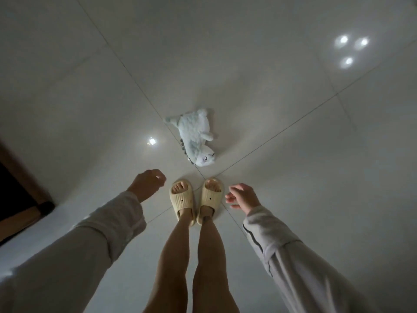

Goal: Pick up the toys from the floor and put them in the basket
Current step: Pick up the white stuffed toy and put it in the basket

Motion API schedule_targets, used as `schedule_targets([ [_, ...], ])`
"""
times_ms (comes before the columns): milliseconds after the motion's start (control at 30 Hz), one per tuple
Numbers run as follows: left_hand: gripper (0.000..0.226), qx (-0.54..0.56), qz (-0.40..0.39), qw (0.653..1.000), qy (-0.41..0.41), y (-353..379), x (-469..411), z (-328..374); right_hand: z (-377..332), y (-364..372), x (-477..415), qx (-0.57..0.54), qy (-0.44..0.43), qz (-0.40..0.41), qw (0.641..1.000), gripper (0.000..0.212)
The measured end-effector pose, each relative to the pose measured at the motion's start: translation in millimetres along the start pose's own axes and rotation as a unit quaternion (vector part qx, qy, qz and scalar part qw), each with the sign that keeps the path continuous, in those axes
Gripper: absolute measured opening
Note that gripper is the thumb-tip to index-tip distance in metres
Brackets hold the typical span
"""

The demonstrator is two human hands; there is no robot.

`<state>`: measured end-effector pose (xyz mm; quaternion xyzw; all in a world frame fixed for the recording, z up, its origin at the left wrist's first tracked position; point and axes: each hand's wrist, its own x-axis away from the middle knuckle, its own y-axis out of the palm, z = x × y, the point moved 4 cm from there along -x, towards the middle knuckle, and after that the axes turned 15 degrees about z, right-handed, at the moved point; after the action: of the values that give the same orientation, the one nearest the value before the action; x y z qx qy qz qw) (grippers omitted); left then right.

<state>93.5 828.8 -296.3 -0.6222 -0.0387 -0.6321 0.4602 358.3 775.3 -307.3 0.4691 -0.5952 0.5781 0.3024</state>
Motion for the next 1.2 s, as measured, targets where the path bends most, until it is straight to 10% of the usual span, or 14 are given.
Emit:
schedule_targets([
  [467, 0.053, -0.146, 0.208, 0.947, 0.196, 84, -341, 58, 54, 164, -282, -0.265, 0.214, -0.034, 0.939, 0.065],
  [633, 0.057, -0.09, 0.136, 0.98, 0.118, 116, -384, 48, 49, 199, -302, -0.324, 0.216, -0.042, 0.92, 0.059],
  [1200, 0.017, 0.383, 0.02, 0.92, -0.085, 21, -8, -51, 26, -30, -23, -0.2, 0.013, 0.075, 0.977, 0.012],
])
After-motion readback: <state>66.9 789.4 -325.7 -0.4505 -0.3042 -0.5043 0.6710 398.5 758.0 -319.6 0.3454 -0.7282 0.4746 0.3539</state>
